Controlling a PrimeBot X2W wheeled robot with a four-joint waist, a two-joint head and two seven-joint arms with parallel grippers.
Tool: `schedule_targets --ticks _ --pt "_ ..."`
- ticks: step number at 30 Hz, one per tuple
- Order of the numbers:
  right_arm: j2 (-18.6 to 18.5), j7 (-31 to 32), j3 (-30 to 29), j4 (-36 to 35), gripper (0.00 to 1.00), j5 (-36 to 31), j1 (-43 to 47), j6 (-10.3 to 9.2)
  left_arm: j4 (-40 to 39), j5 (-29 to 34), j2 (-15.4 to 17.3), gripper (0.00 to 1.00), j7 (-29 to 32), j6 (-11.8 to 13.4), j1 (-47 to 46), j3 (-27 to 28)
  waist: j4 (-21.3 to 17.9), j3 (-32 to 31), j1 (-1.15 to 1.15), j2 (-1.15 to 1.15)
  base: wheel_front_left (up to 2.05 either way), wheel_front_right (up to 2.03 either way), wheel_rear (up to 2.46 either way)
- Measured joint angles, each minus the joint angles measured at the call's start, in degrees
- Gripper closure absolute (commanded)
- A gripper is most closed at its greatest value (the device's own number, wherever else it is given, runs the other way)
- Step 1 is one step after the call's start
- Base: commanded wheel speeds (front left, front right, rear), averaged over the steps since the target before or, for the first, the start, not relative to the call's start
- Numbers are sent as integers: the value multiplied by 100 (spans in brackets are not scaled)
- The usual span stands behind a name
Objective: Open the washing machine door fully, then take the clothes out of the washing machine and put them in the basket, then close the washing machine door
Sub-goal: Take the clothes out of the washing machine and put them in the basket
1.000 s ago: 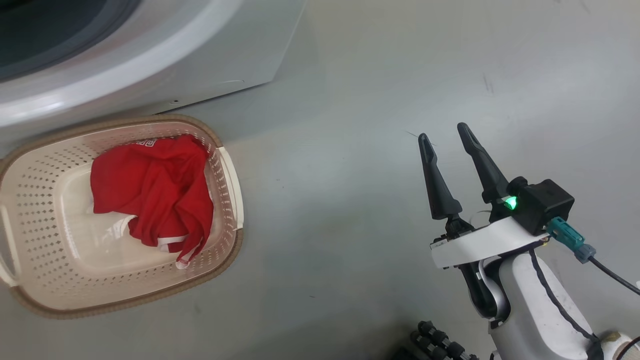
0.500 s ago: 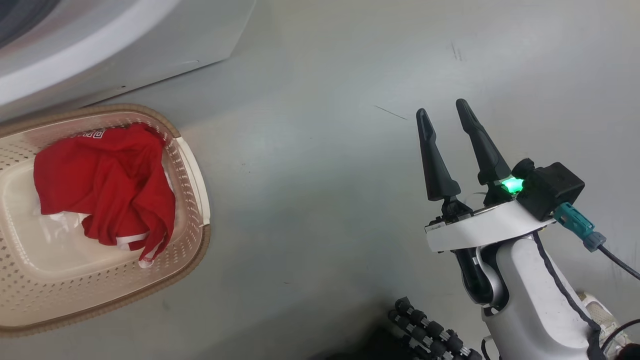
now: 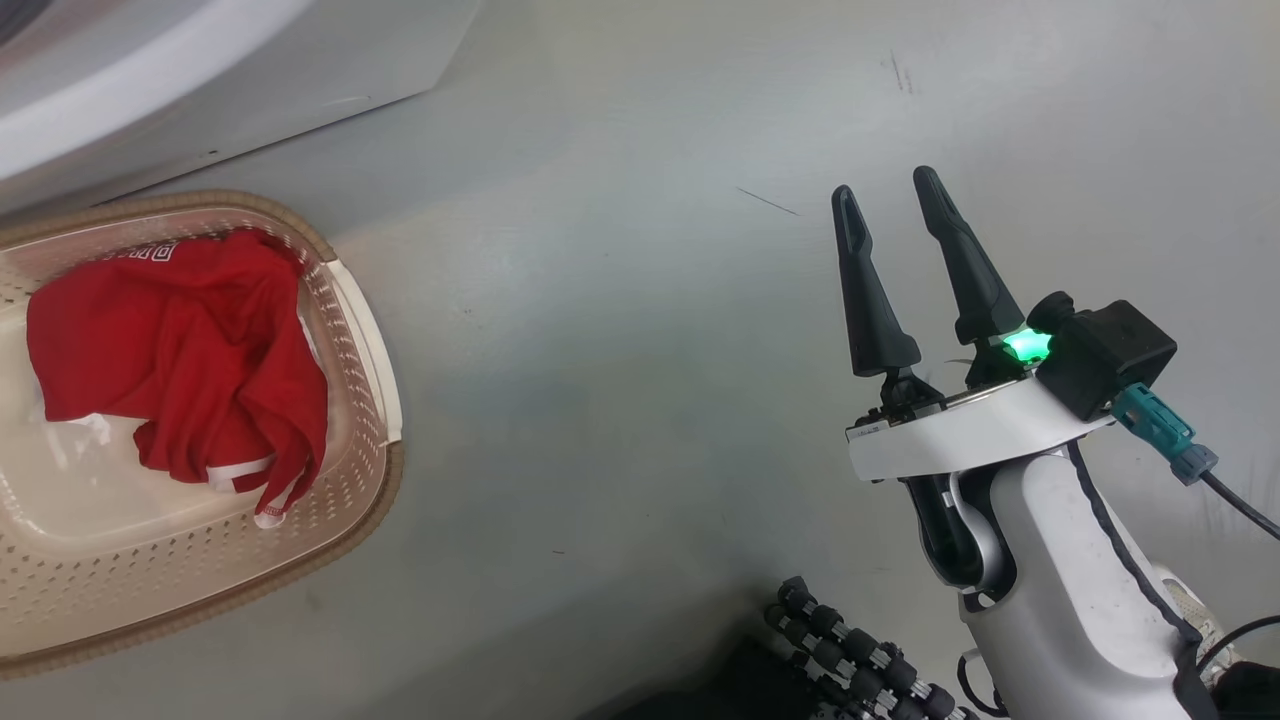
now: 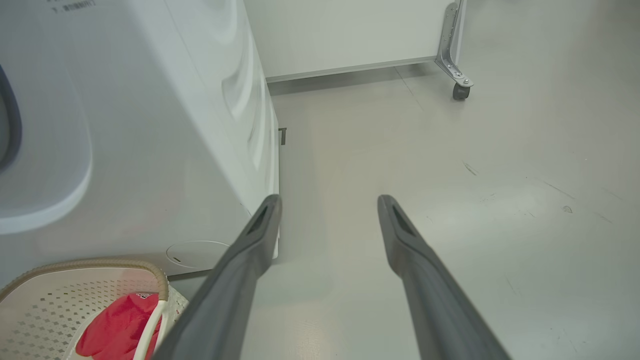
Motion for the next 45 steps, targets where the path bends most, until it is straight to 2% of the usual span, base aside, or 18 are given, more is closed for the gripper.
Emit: schedule_targets --ticks 7,13,24,36,45 --pt "0 0 -94 0 0 -22 -43 -69 5 -53 -78 100 -105 -62 -14 -62 80 5 0 0 0 0 0" --pt "0 0 -118 11 0 -123 -73 -71 -24 -116 -225 100 -537 -108 16 -55 220 -32 0 0 0 0 0" --pt "-2 -1 -377 108 0 -485 -89 -71 -127 -252 -609 100 -1962 -62 220 178 520 -243 0 0 0 0 0" --pt "-145 -1 -664 226 0 -784 6 -68 -654 -495 -1258 100 -3765 -81 1519 368 1041 -673 0 0 0 0 0" --pt "-218 -1 -773 325 0 -871 256 -66 -903 -492 -1613 100 -4646 -81 2490 294 1355 -1147 0 0 0 0 0"
